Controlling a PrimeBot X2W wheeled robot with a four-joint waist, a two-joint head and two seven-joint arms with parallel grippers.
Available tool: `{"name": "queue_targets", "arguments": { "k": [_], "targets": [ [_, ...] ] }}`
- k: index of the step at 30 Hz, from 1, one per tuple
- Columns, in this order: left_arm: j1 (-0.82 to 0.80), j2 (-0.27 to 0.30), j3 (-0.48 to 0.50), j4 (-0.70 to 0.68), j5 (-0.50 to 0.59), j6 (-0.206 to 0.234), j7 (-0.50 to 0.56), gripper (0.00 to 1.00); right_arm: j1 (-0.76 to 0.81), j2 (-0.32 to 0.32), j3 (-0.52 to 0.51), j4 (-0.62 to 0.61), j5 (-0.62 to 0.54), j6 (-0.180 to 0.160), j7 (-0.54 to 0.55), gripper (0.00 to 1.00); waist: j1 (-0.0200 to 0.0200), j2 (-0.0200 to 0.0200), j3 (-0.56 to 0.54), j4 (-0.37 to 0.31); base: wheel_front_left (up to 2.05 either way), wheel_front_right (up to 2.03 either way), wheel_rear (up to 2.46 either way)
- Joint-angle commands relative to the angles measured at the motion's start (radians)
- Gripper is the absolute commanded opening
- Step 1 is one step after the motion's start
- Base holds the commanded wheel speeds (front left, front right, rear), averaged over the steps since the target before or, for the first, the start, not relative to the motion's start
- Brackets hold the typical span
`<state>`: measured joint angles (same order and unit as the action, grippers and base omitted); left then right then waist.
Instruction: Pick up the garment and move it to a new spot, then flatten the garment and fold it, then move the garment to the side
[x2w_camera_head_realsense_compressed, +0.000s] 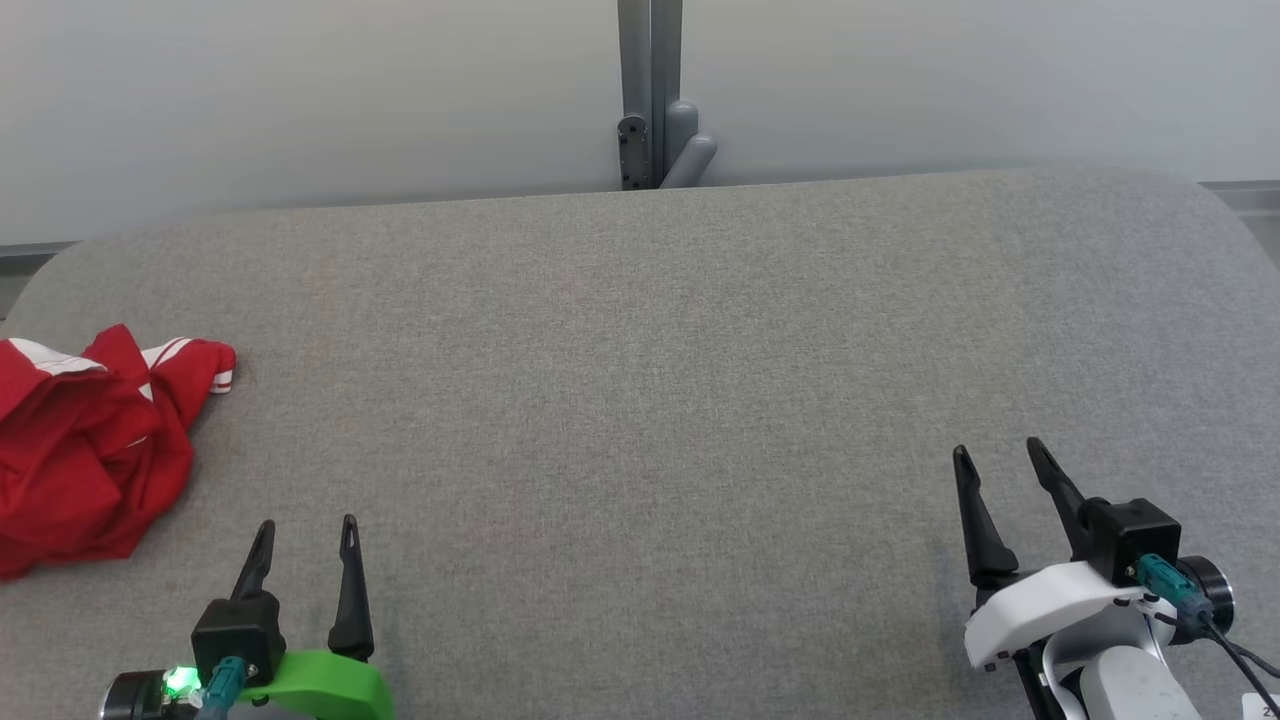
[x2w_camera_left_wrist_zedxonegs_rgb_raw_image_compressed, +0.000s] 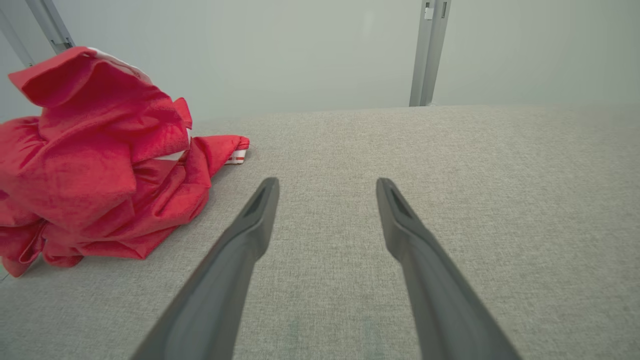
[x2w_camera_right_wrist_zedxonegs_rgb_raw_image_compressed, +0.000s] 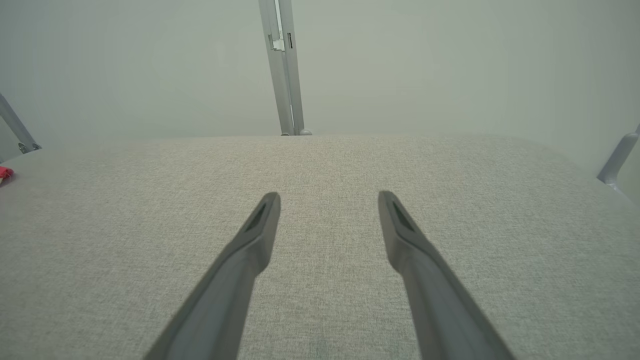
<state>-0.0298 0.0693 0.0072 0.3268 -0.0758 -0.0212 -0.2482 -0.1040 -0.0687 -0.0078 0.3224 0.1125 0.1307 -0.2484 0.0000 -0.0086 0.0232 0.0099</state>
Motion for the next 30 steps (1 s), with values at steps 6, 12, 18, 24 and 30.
{"name": "queue_targets", "arguments": {
  "k": [6, 12, 18, 24, 30],
  "targets": [
    [0.011, -0.005, 0.004, 0.0, 0.047, -0.007, -0.019, 1.0, 0.009, -0.004, -0.004, -0.003, -0.063, 0.0, -0.019, 1.0, 0.0, 0.0086, -0.001, 0.002, 0.0, 0.0, 0.0],
    [0.018, -0.005, 0.003, -0.007, 0.057, -0.008, -0.018, 1.0, 0.014, -0.004, -0.006, -0.008, -0.078, 0.0, -0.017, 1.0, 0.0, 0.0086, -0.004, 0.001, 0.0, 0.0, 0.0],
    [0.017, -0.007, 0.015, -0.007, 0.047, -0.007, -0.018, 1.0, 0.018, -0.001, -0.015, -0.01, -0.088, 0.0, -0.017, 1.0, 0.0, 0.0086, -0.007, 0.0, 0.0, 0.0, 0.0],
    [0.019, -0.011, 0.032, -0.005, 0.027, -0.016, -0.018, 1.0, 0.025, -0.004, -0.017, -0.008, -0.07, 0.0, -0.017, 1.0, 0.0, 0.0086, -0.009, 0.003, 0.0, 0.0, 0.0],
    [0.025, -0.015, 0.048, 0.006, 0.017, -0.004, -0.017, 1.0, 0.038, -0.002, -0.013, 0.005, -0.053, 0.0, -0.017, 1.0, 0.0, 0.0086, -0.008, 0.062, 0.0, 0.0, 0.0]
  ]
}}
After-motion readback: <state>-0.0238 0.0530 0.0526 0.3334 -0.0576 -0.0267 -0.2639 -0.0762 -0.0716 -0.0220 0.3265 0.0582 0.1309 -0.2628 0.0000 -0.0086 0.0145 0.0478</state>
